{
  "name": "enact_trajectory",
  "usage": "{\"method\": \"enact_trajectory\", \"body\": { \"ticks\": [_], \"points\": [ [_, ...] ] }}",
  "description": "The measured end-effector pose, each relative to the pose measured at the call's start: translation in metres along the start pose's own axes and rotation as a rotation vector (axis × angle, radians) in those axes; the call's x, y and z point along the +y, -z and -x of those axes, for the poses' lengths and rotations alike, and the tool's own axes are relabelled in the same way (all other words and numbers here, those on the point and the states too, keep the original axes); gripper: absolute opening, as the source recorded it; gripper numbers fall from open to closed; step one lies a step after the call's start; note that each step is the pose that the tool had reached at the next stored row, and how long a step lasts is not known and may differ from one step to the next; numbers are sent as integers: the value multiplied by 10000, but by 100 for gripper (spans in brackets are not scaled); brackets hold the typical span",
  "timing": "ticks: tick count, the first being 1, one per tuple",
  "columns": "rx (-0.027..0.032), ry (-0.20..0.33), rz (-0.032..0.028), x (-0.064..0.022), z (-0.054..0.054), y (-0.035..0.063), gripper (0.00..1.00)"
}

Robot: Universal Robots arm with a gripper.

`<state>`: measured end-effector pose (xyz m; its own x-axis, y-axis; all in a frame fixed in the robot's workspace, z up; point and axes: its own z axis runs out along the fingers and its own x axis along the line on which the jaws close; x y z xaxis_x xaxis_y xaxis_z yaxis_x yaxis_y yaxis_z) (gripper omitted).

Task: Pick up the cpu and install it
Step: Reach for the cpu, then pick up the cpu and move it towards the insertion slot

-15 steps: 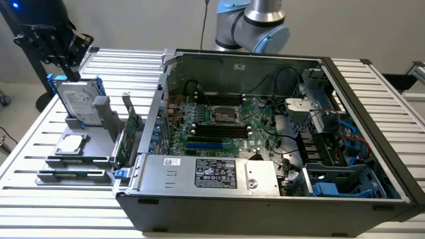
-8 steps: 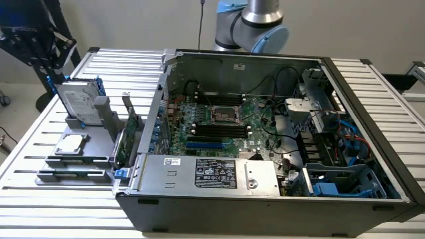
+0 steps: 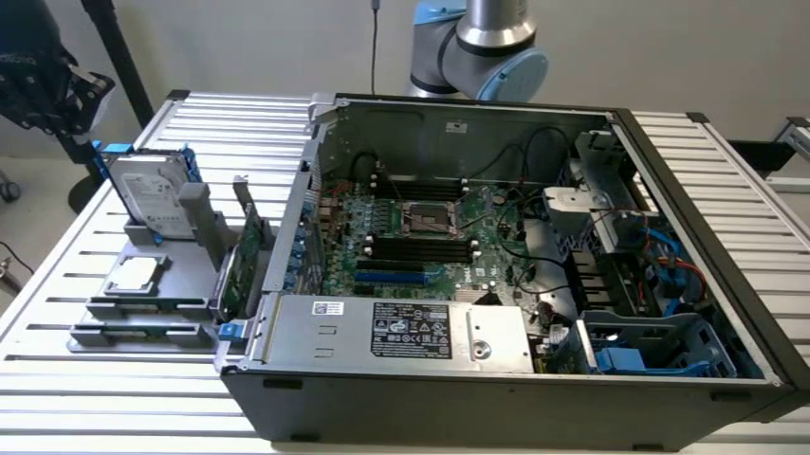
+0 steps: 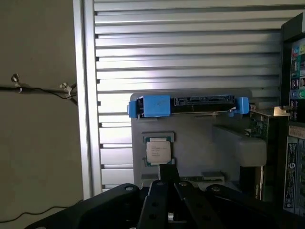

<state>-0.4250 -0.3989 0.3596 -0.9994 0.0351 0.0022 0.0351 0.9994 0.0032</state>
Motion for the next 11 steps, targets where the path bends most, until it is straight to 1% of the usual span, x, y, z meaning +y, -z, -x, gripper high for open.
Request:
{"method": "enact_trajectory", "body": {
  "ticks": [11],
  "points": [
    [1, 0, -1, 0, 0, 0, 11]
  ]
}}
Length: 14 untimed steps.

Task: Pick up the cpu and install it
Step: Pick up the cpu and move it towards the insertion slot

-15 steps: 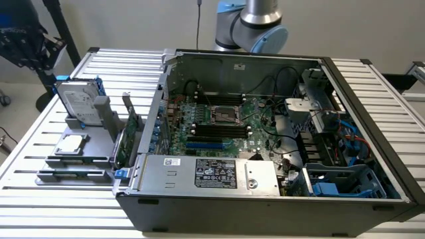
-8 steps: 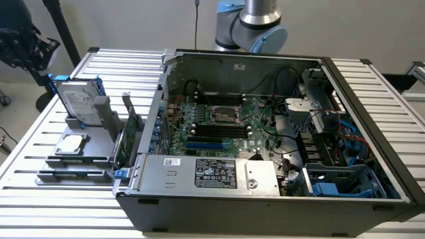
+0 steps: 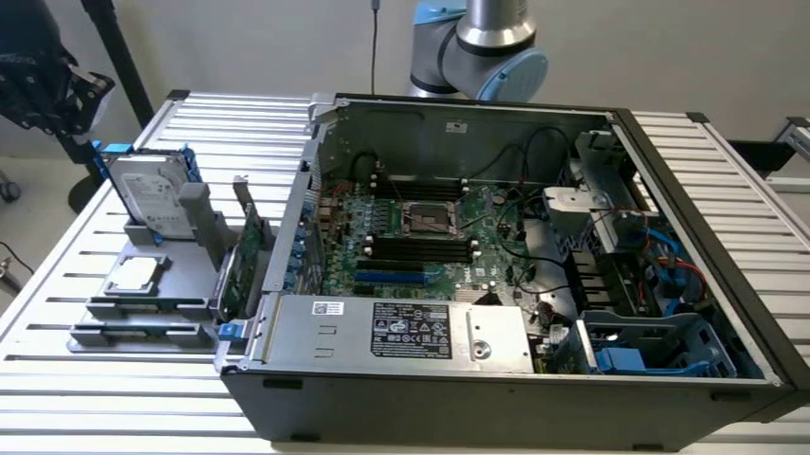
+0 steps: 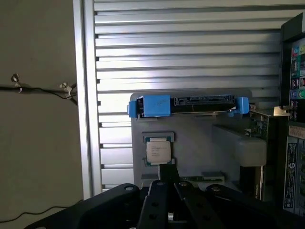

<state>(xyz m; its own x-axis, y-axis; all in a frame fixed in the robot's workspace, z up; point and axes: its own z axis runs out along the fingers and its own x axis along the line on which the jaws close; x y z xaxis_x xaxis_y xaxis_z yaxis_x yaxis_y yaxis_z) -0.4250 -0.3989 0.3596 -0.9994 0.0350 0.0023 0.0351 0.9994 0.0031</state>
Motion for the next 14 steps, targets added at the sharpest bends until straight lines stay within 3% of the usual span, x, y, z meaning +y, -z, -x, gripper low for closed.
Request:
{"method": "enact_trajectory", "body": {
  "ticks": [4, 11, 14],
  "points": [
    [0, 0, 0, 0, 0, 0, 12],
    [2, 0, -1, -1, 0, -51, 47],
    [1, -1, -1, -1, -1, -105, 53]
  ]
}}
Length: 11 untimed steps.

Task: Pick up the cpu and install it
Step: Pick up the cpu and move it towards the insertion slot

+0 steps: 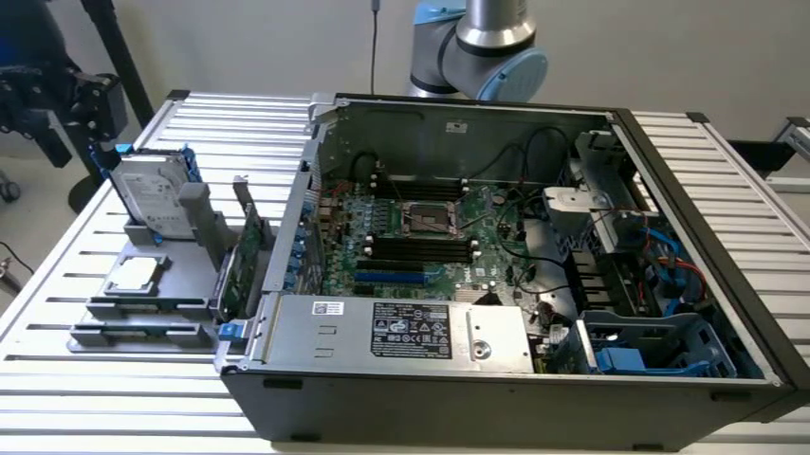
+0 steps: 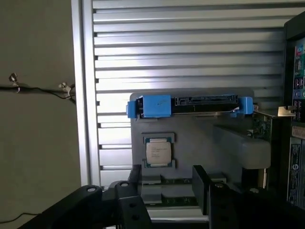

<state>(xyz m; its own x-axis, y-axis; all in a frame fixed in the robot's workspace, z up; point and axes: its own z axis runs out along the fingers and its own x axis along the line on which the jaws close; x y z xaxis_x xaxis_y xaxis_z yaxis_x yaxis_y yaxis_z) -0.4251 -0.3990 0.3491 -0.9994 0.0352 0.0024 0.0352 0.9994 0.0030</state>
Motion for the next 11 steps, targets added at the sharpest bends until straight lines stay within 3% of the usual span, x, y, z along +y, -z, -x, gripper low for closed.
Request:
{"method": "enact_trajectory", "body": {
  "ticks": [1, 2, 11],
  "points": [
    [-1, 0, 1, -1, 0, -19, 53],
    [-1, 1, 0, -3, 0, -37, 60],
    [1, 1, -1, -62, -8, -199, 60]
  ]
}}
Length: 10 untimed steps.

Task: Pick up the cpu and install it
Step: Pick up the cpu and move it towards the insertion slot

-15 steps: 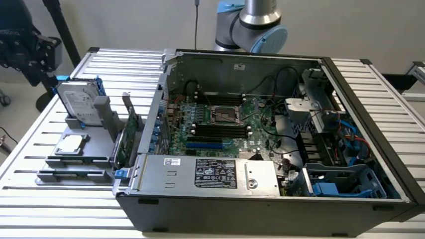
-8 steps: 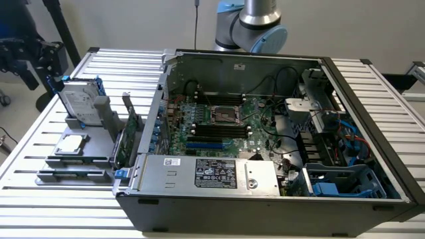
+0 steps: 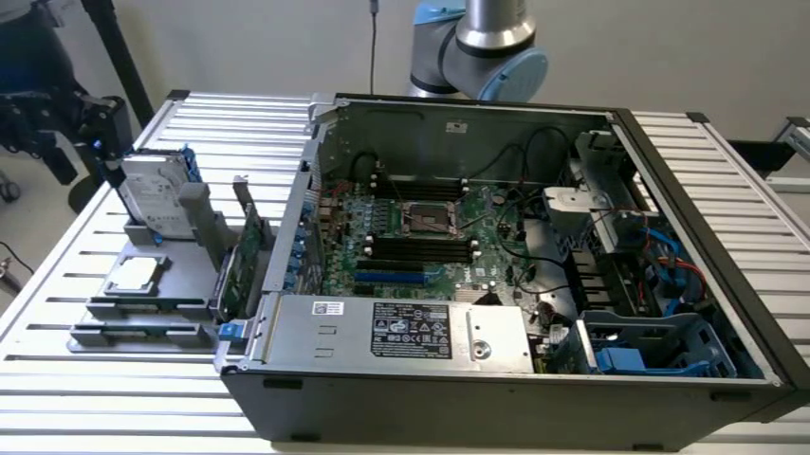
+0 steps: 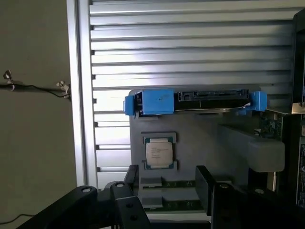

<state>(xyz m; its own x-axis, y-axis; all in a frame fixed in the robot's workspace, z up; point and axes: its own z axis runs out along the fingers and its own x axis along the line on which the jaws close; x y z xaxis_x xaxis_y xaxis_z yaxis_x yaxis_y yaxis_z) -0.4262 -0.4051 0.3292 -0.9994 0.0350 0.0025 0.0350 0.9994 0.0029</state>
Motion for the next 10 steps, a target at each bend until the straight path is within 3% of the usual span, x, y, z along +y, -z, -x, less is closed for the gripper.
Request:
{"method": "enact_trajectory", "body": {
  "ticks": [10],
  "points": [
    [-1, 14, 1, -138, -6, -183, 60]
  ]
}}
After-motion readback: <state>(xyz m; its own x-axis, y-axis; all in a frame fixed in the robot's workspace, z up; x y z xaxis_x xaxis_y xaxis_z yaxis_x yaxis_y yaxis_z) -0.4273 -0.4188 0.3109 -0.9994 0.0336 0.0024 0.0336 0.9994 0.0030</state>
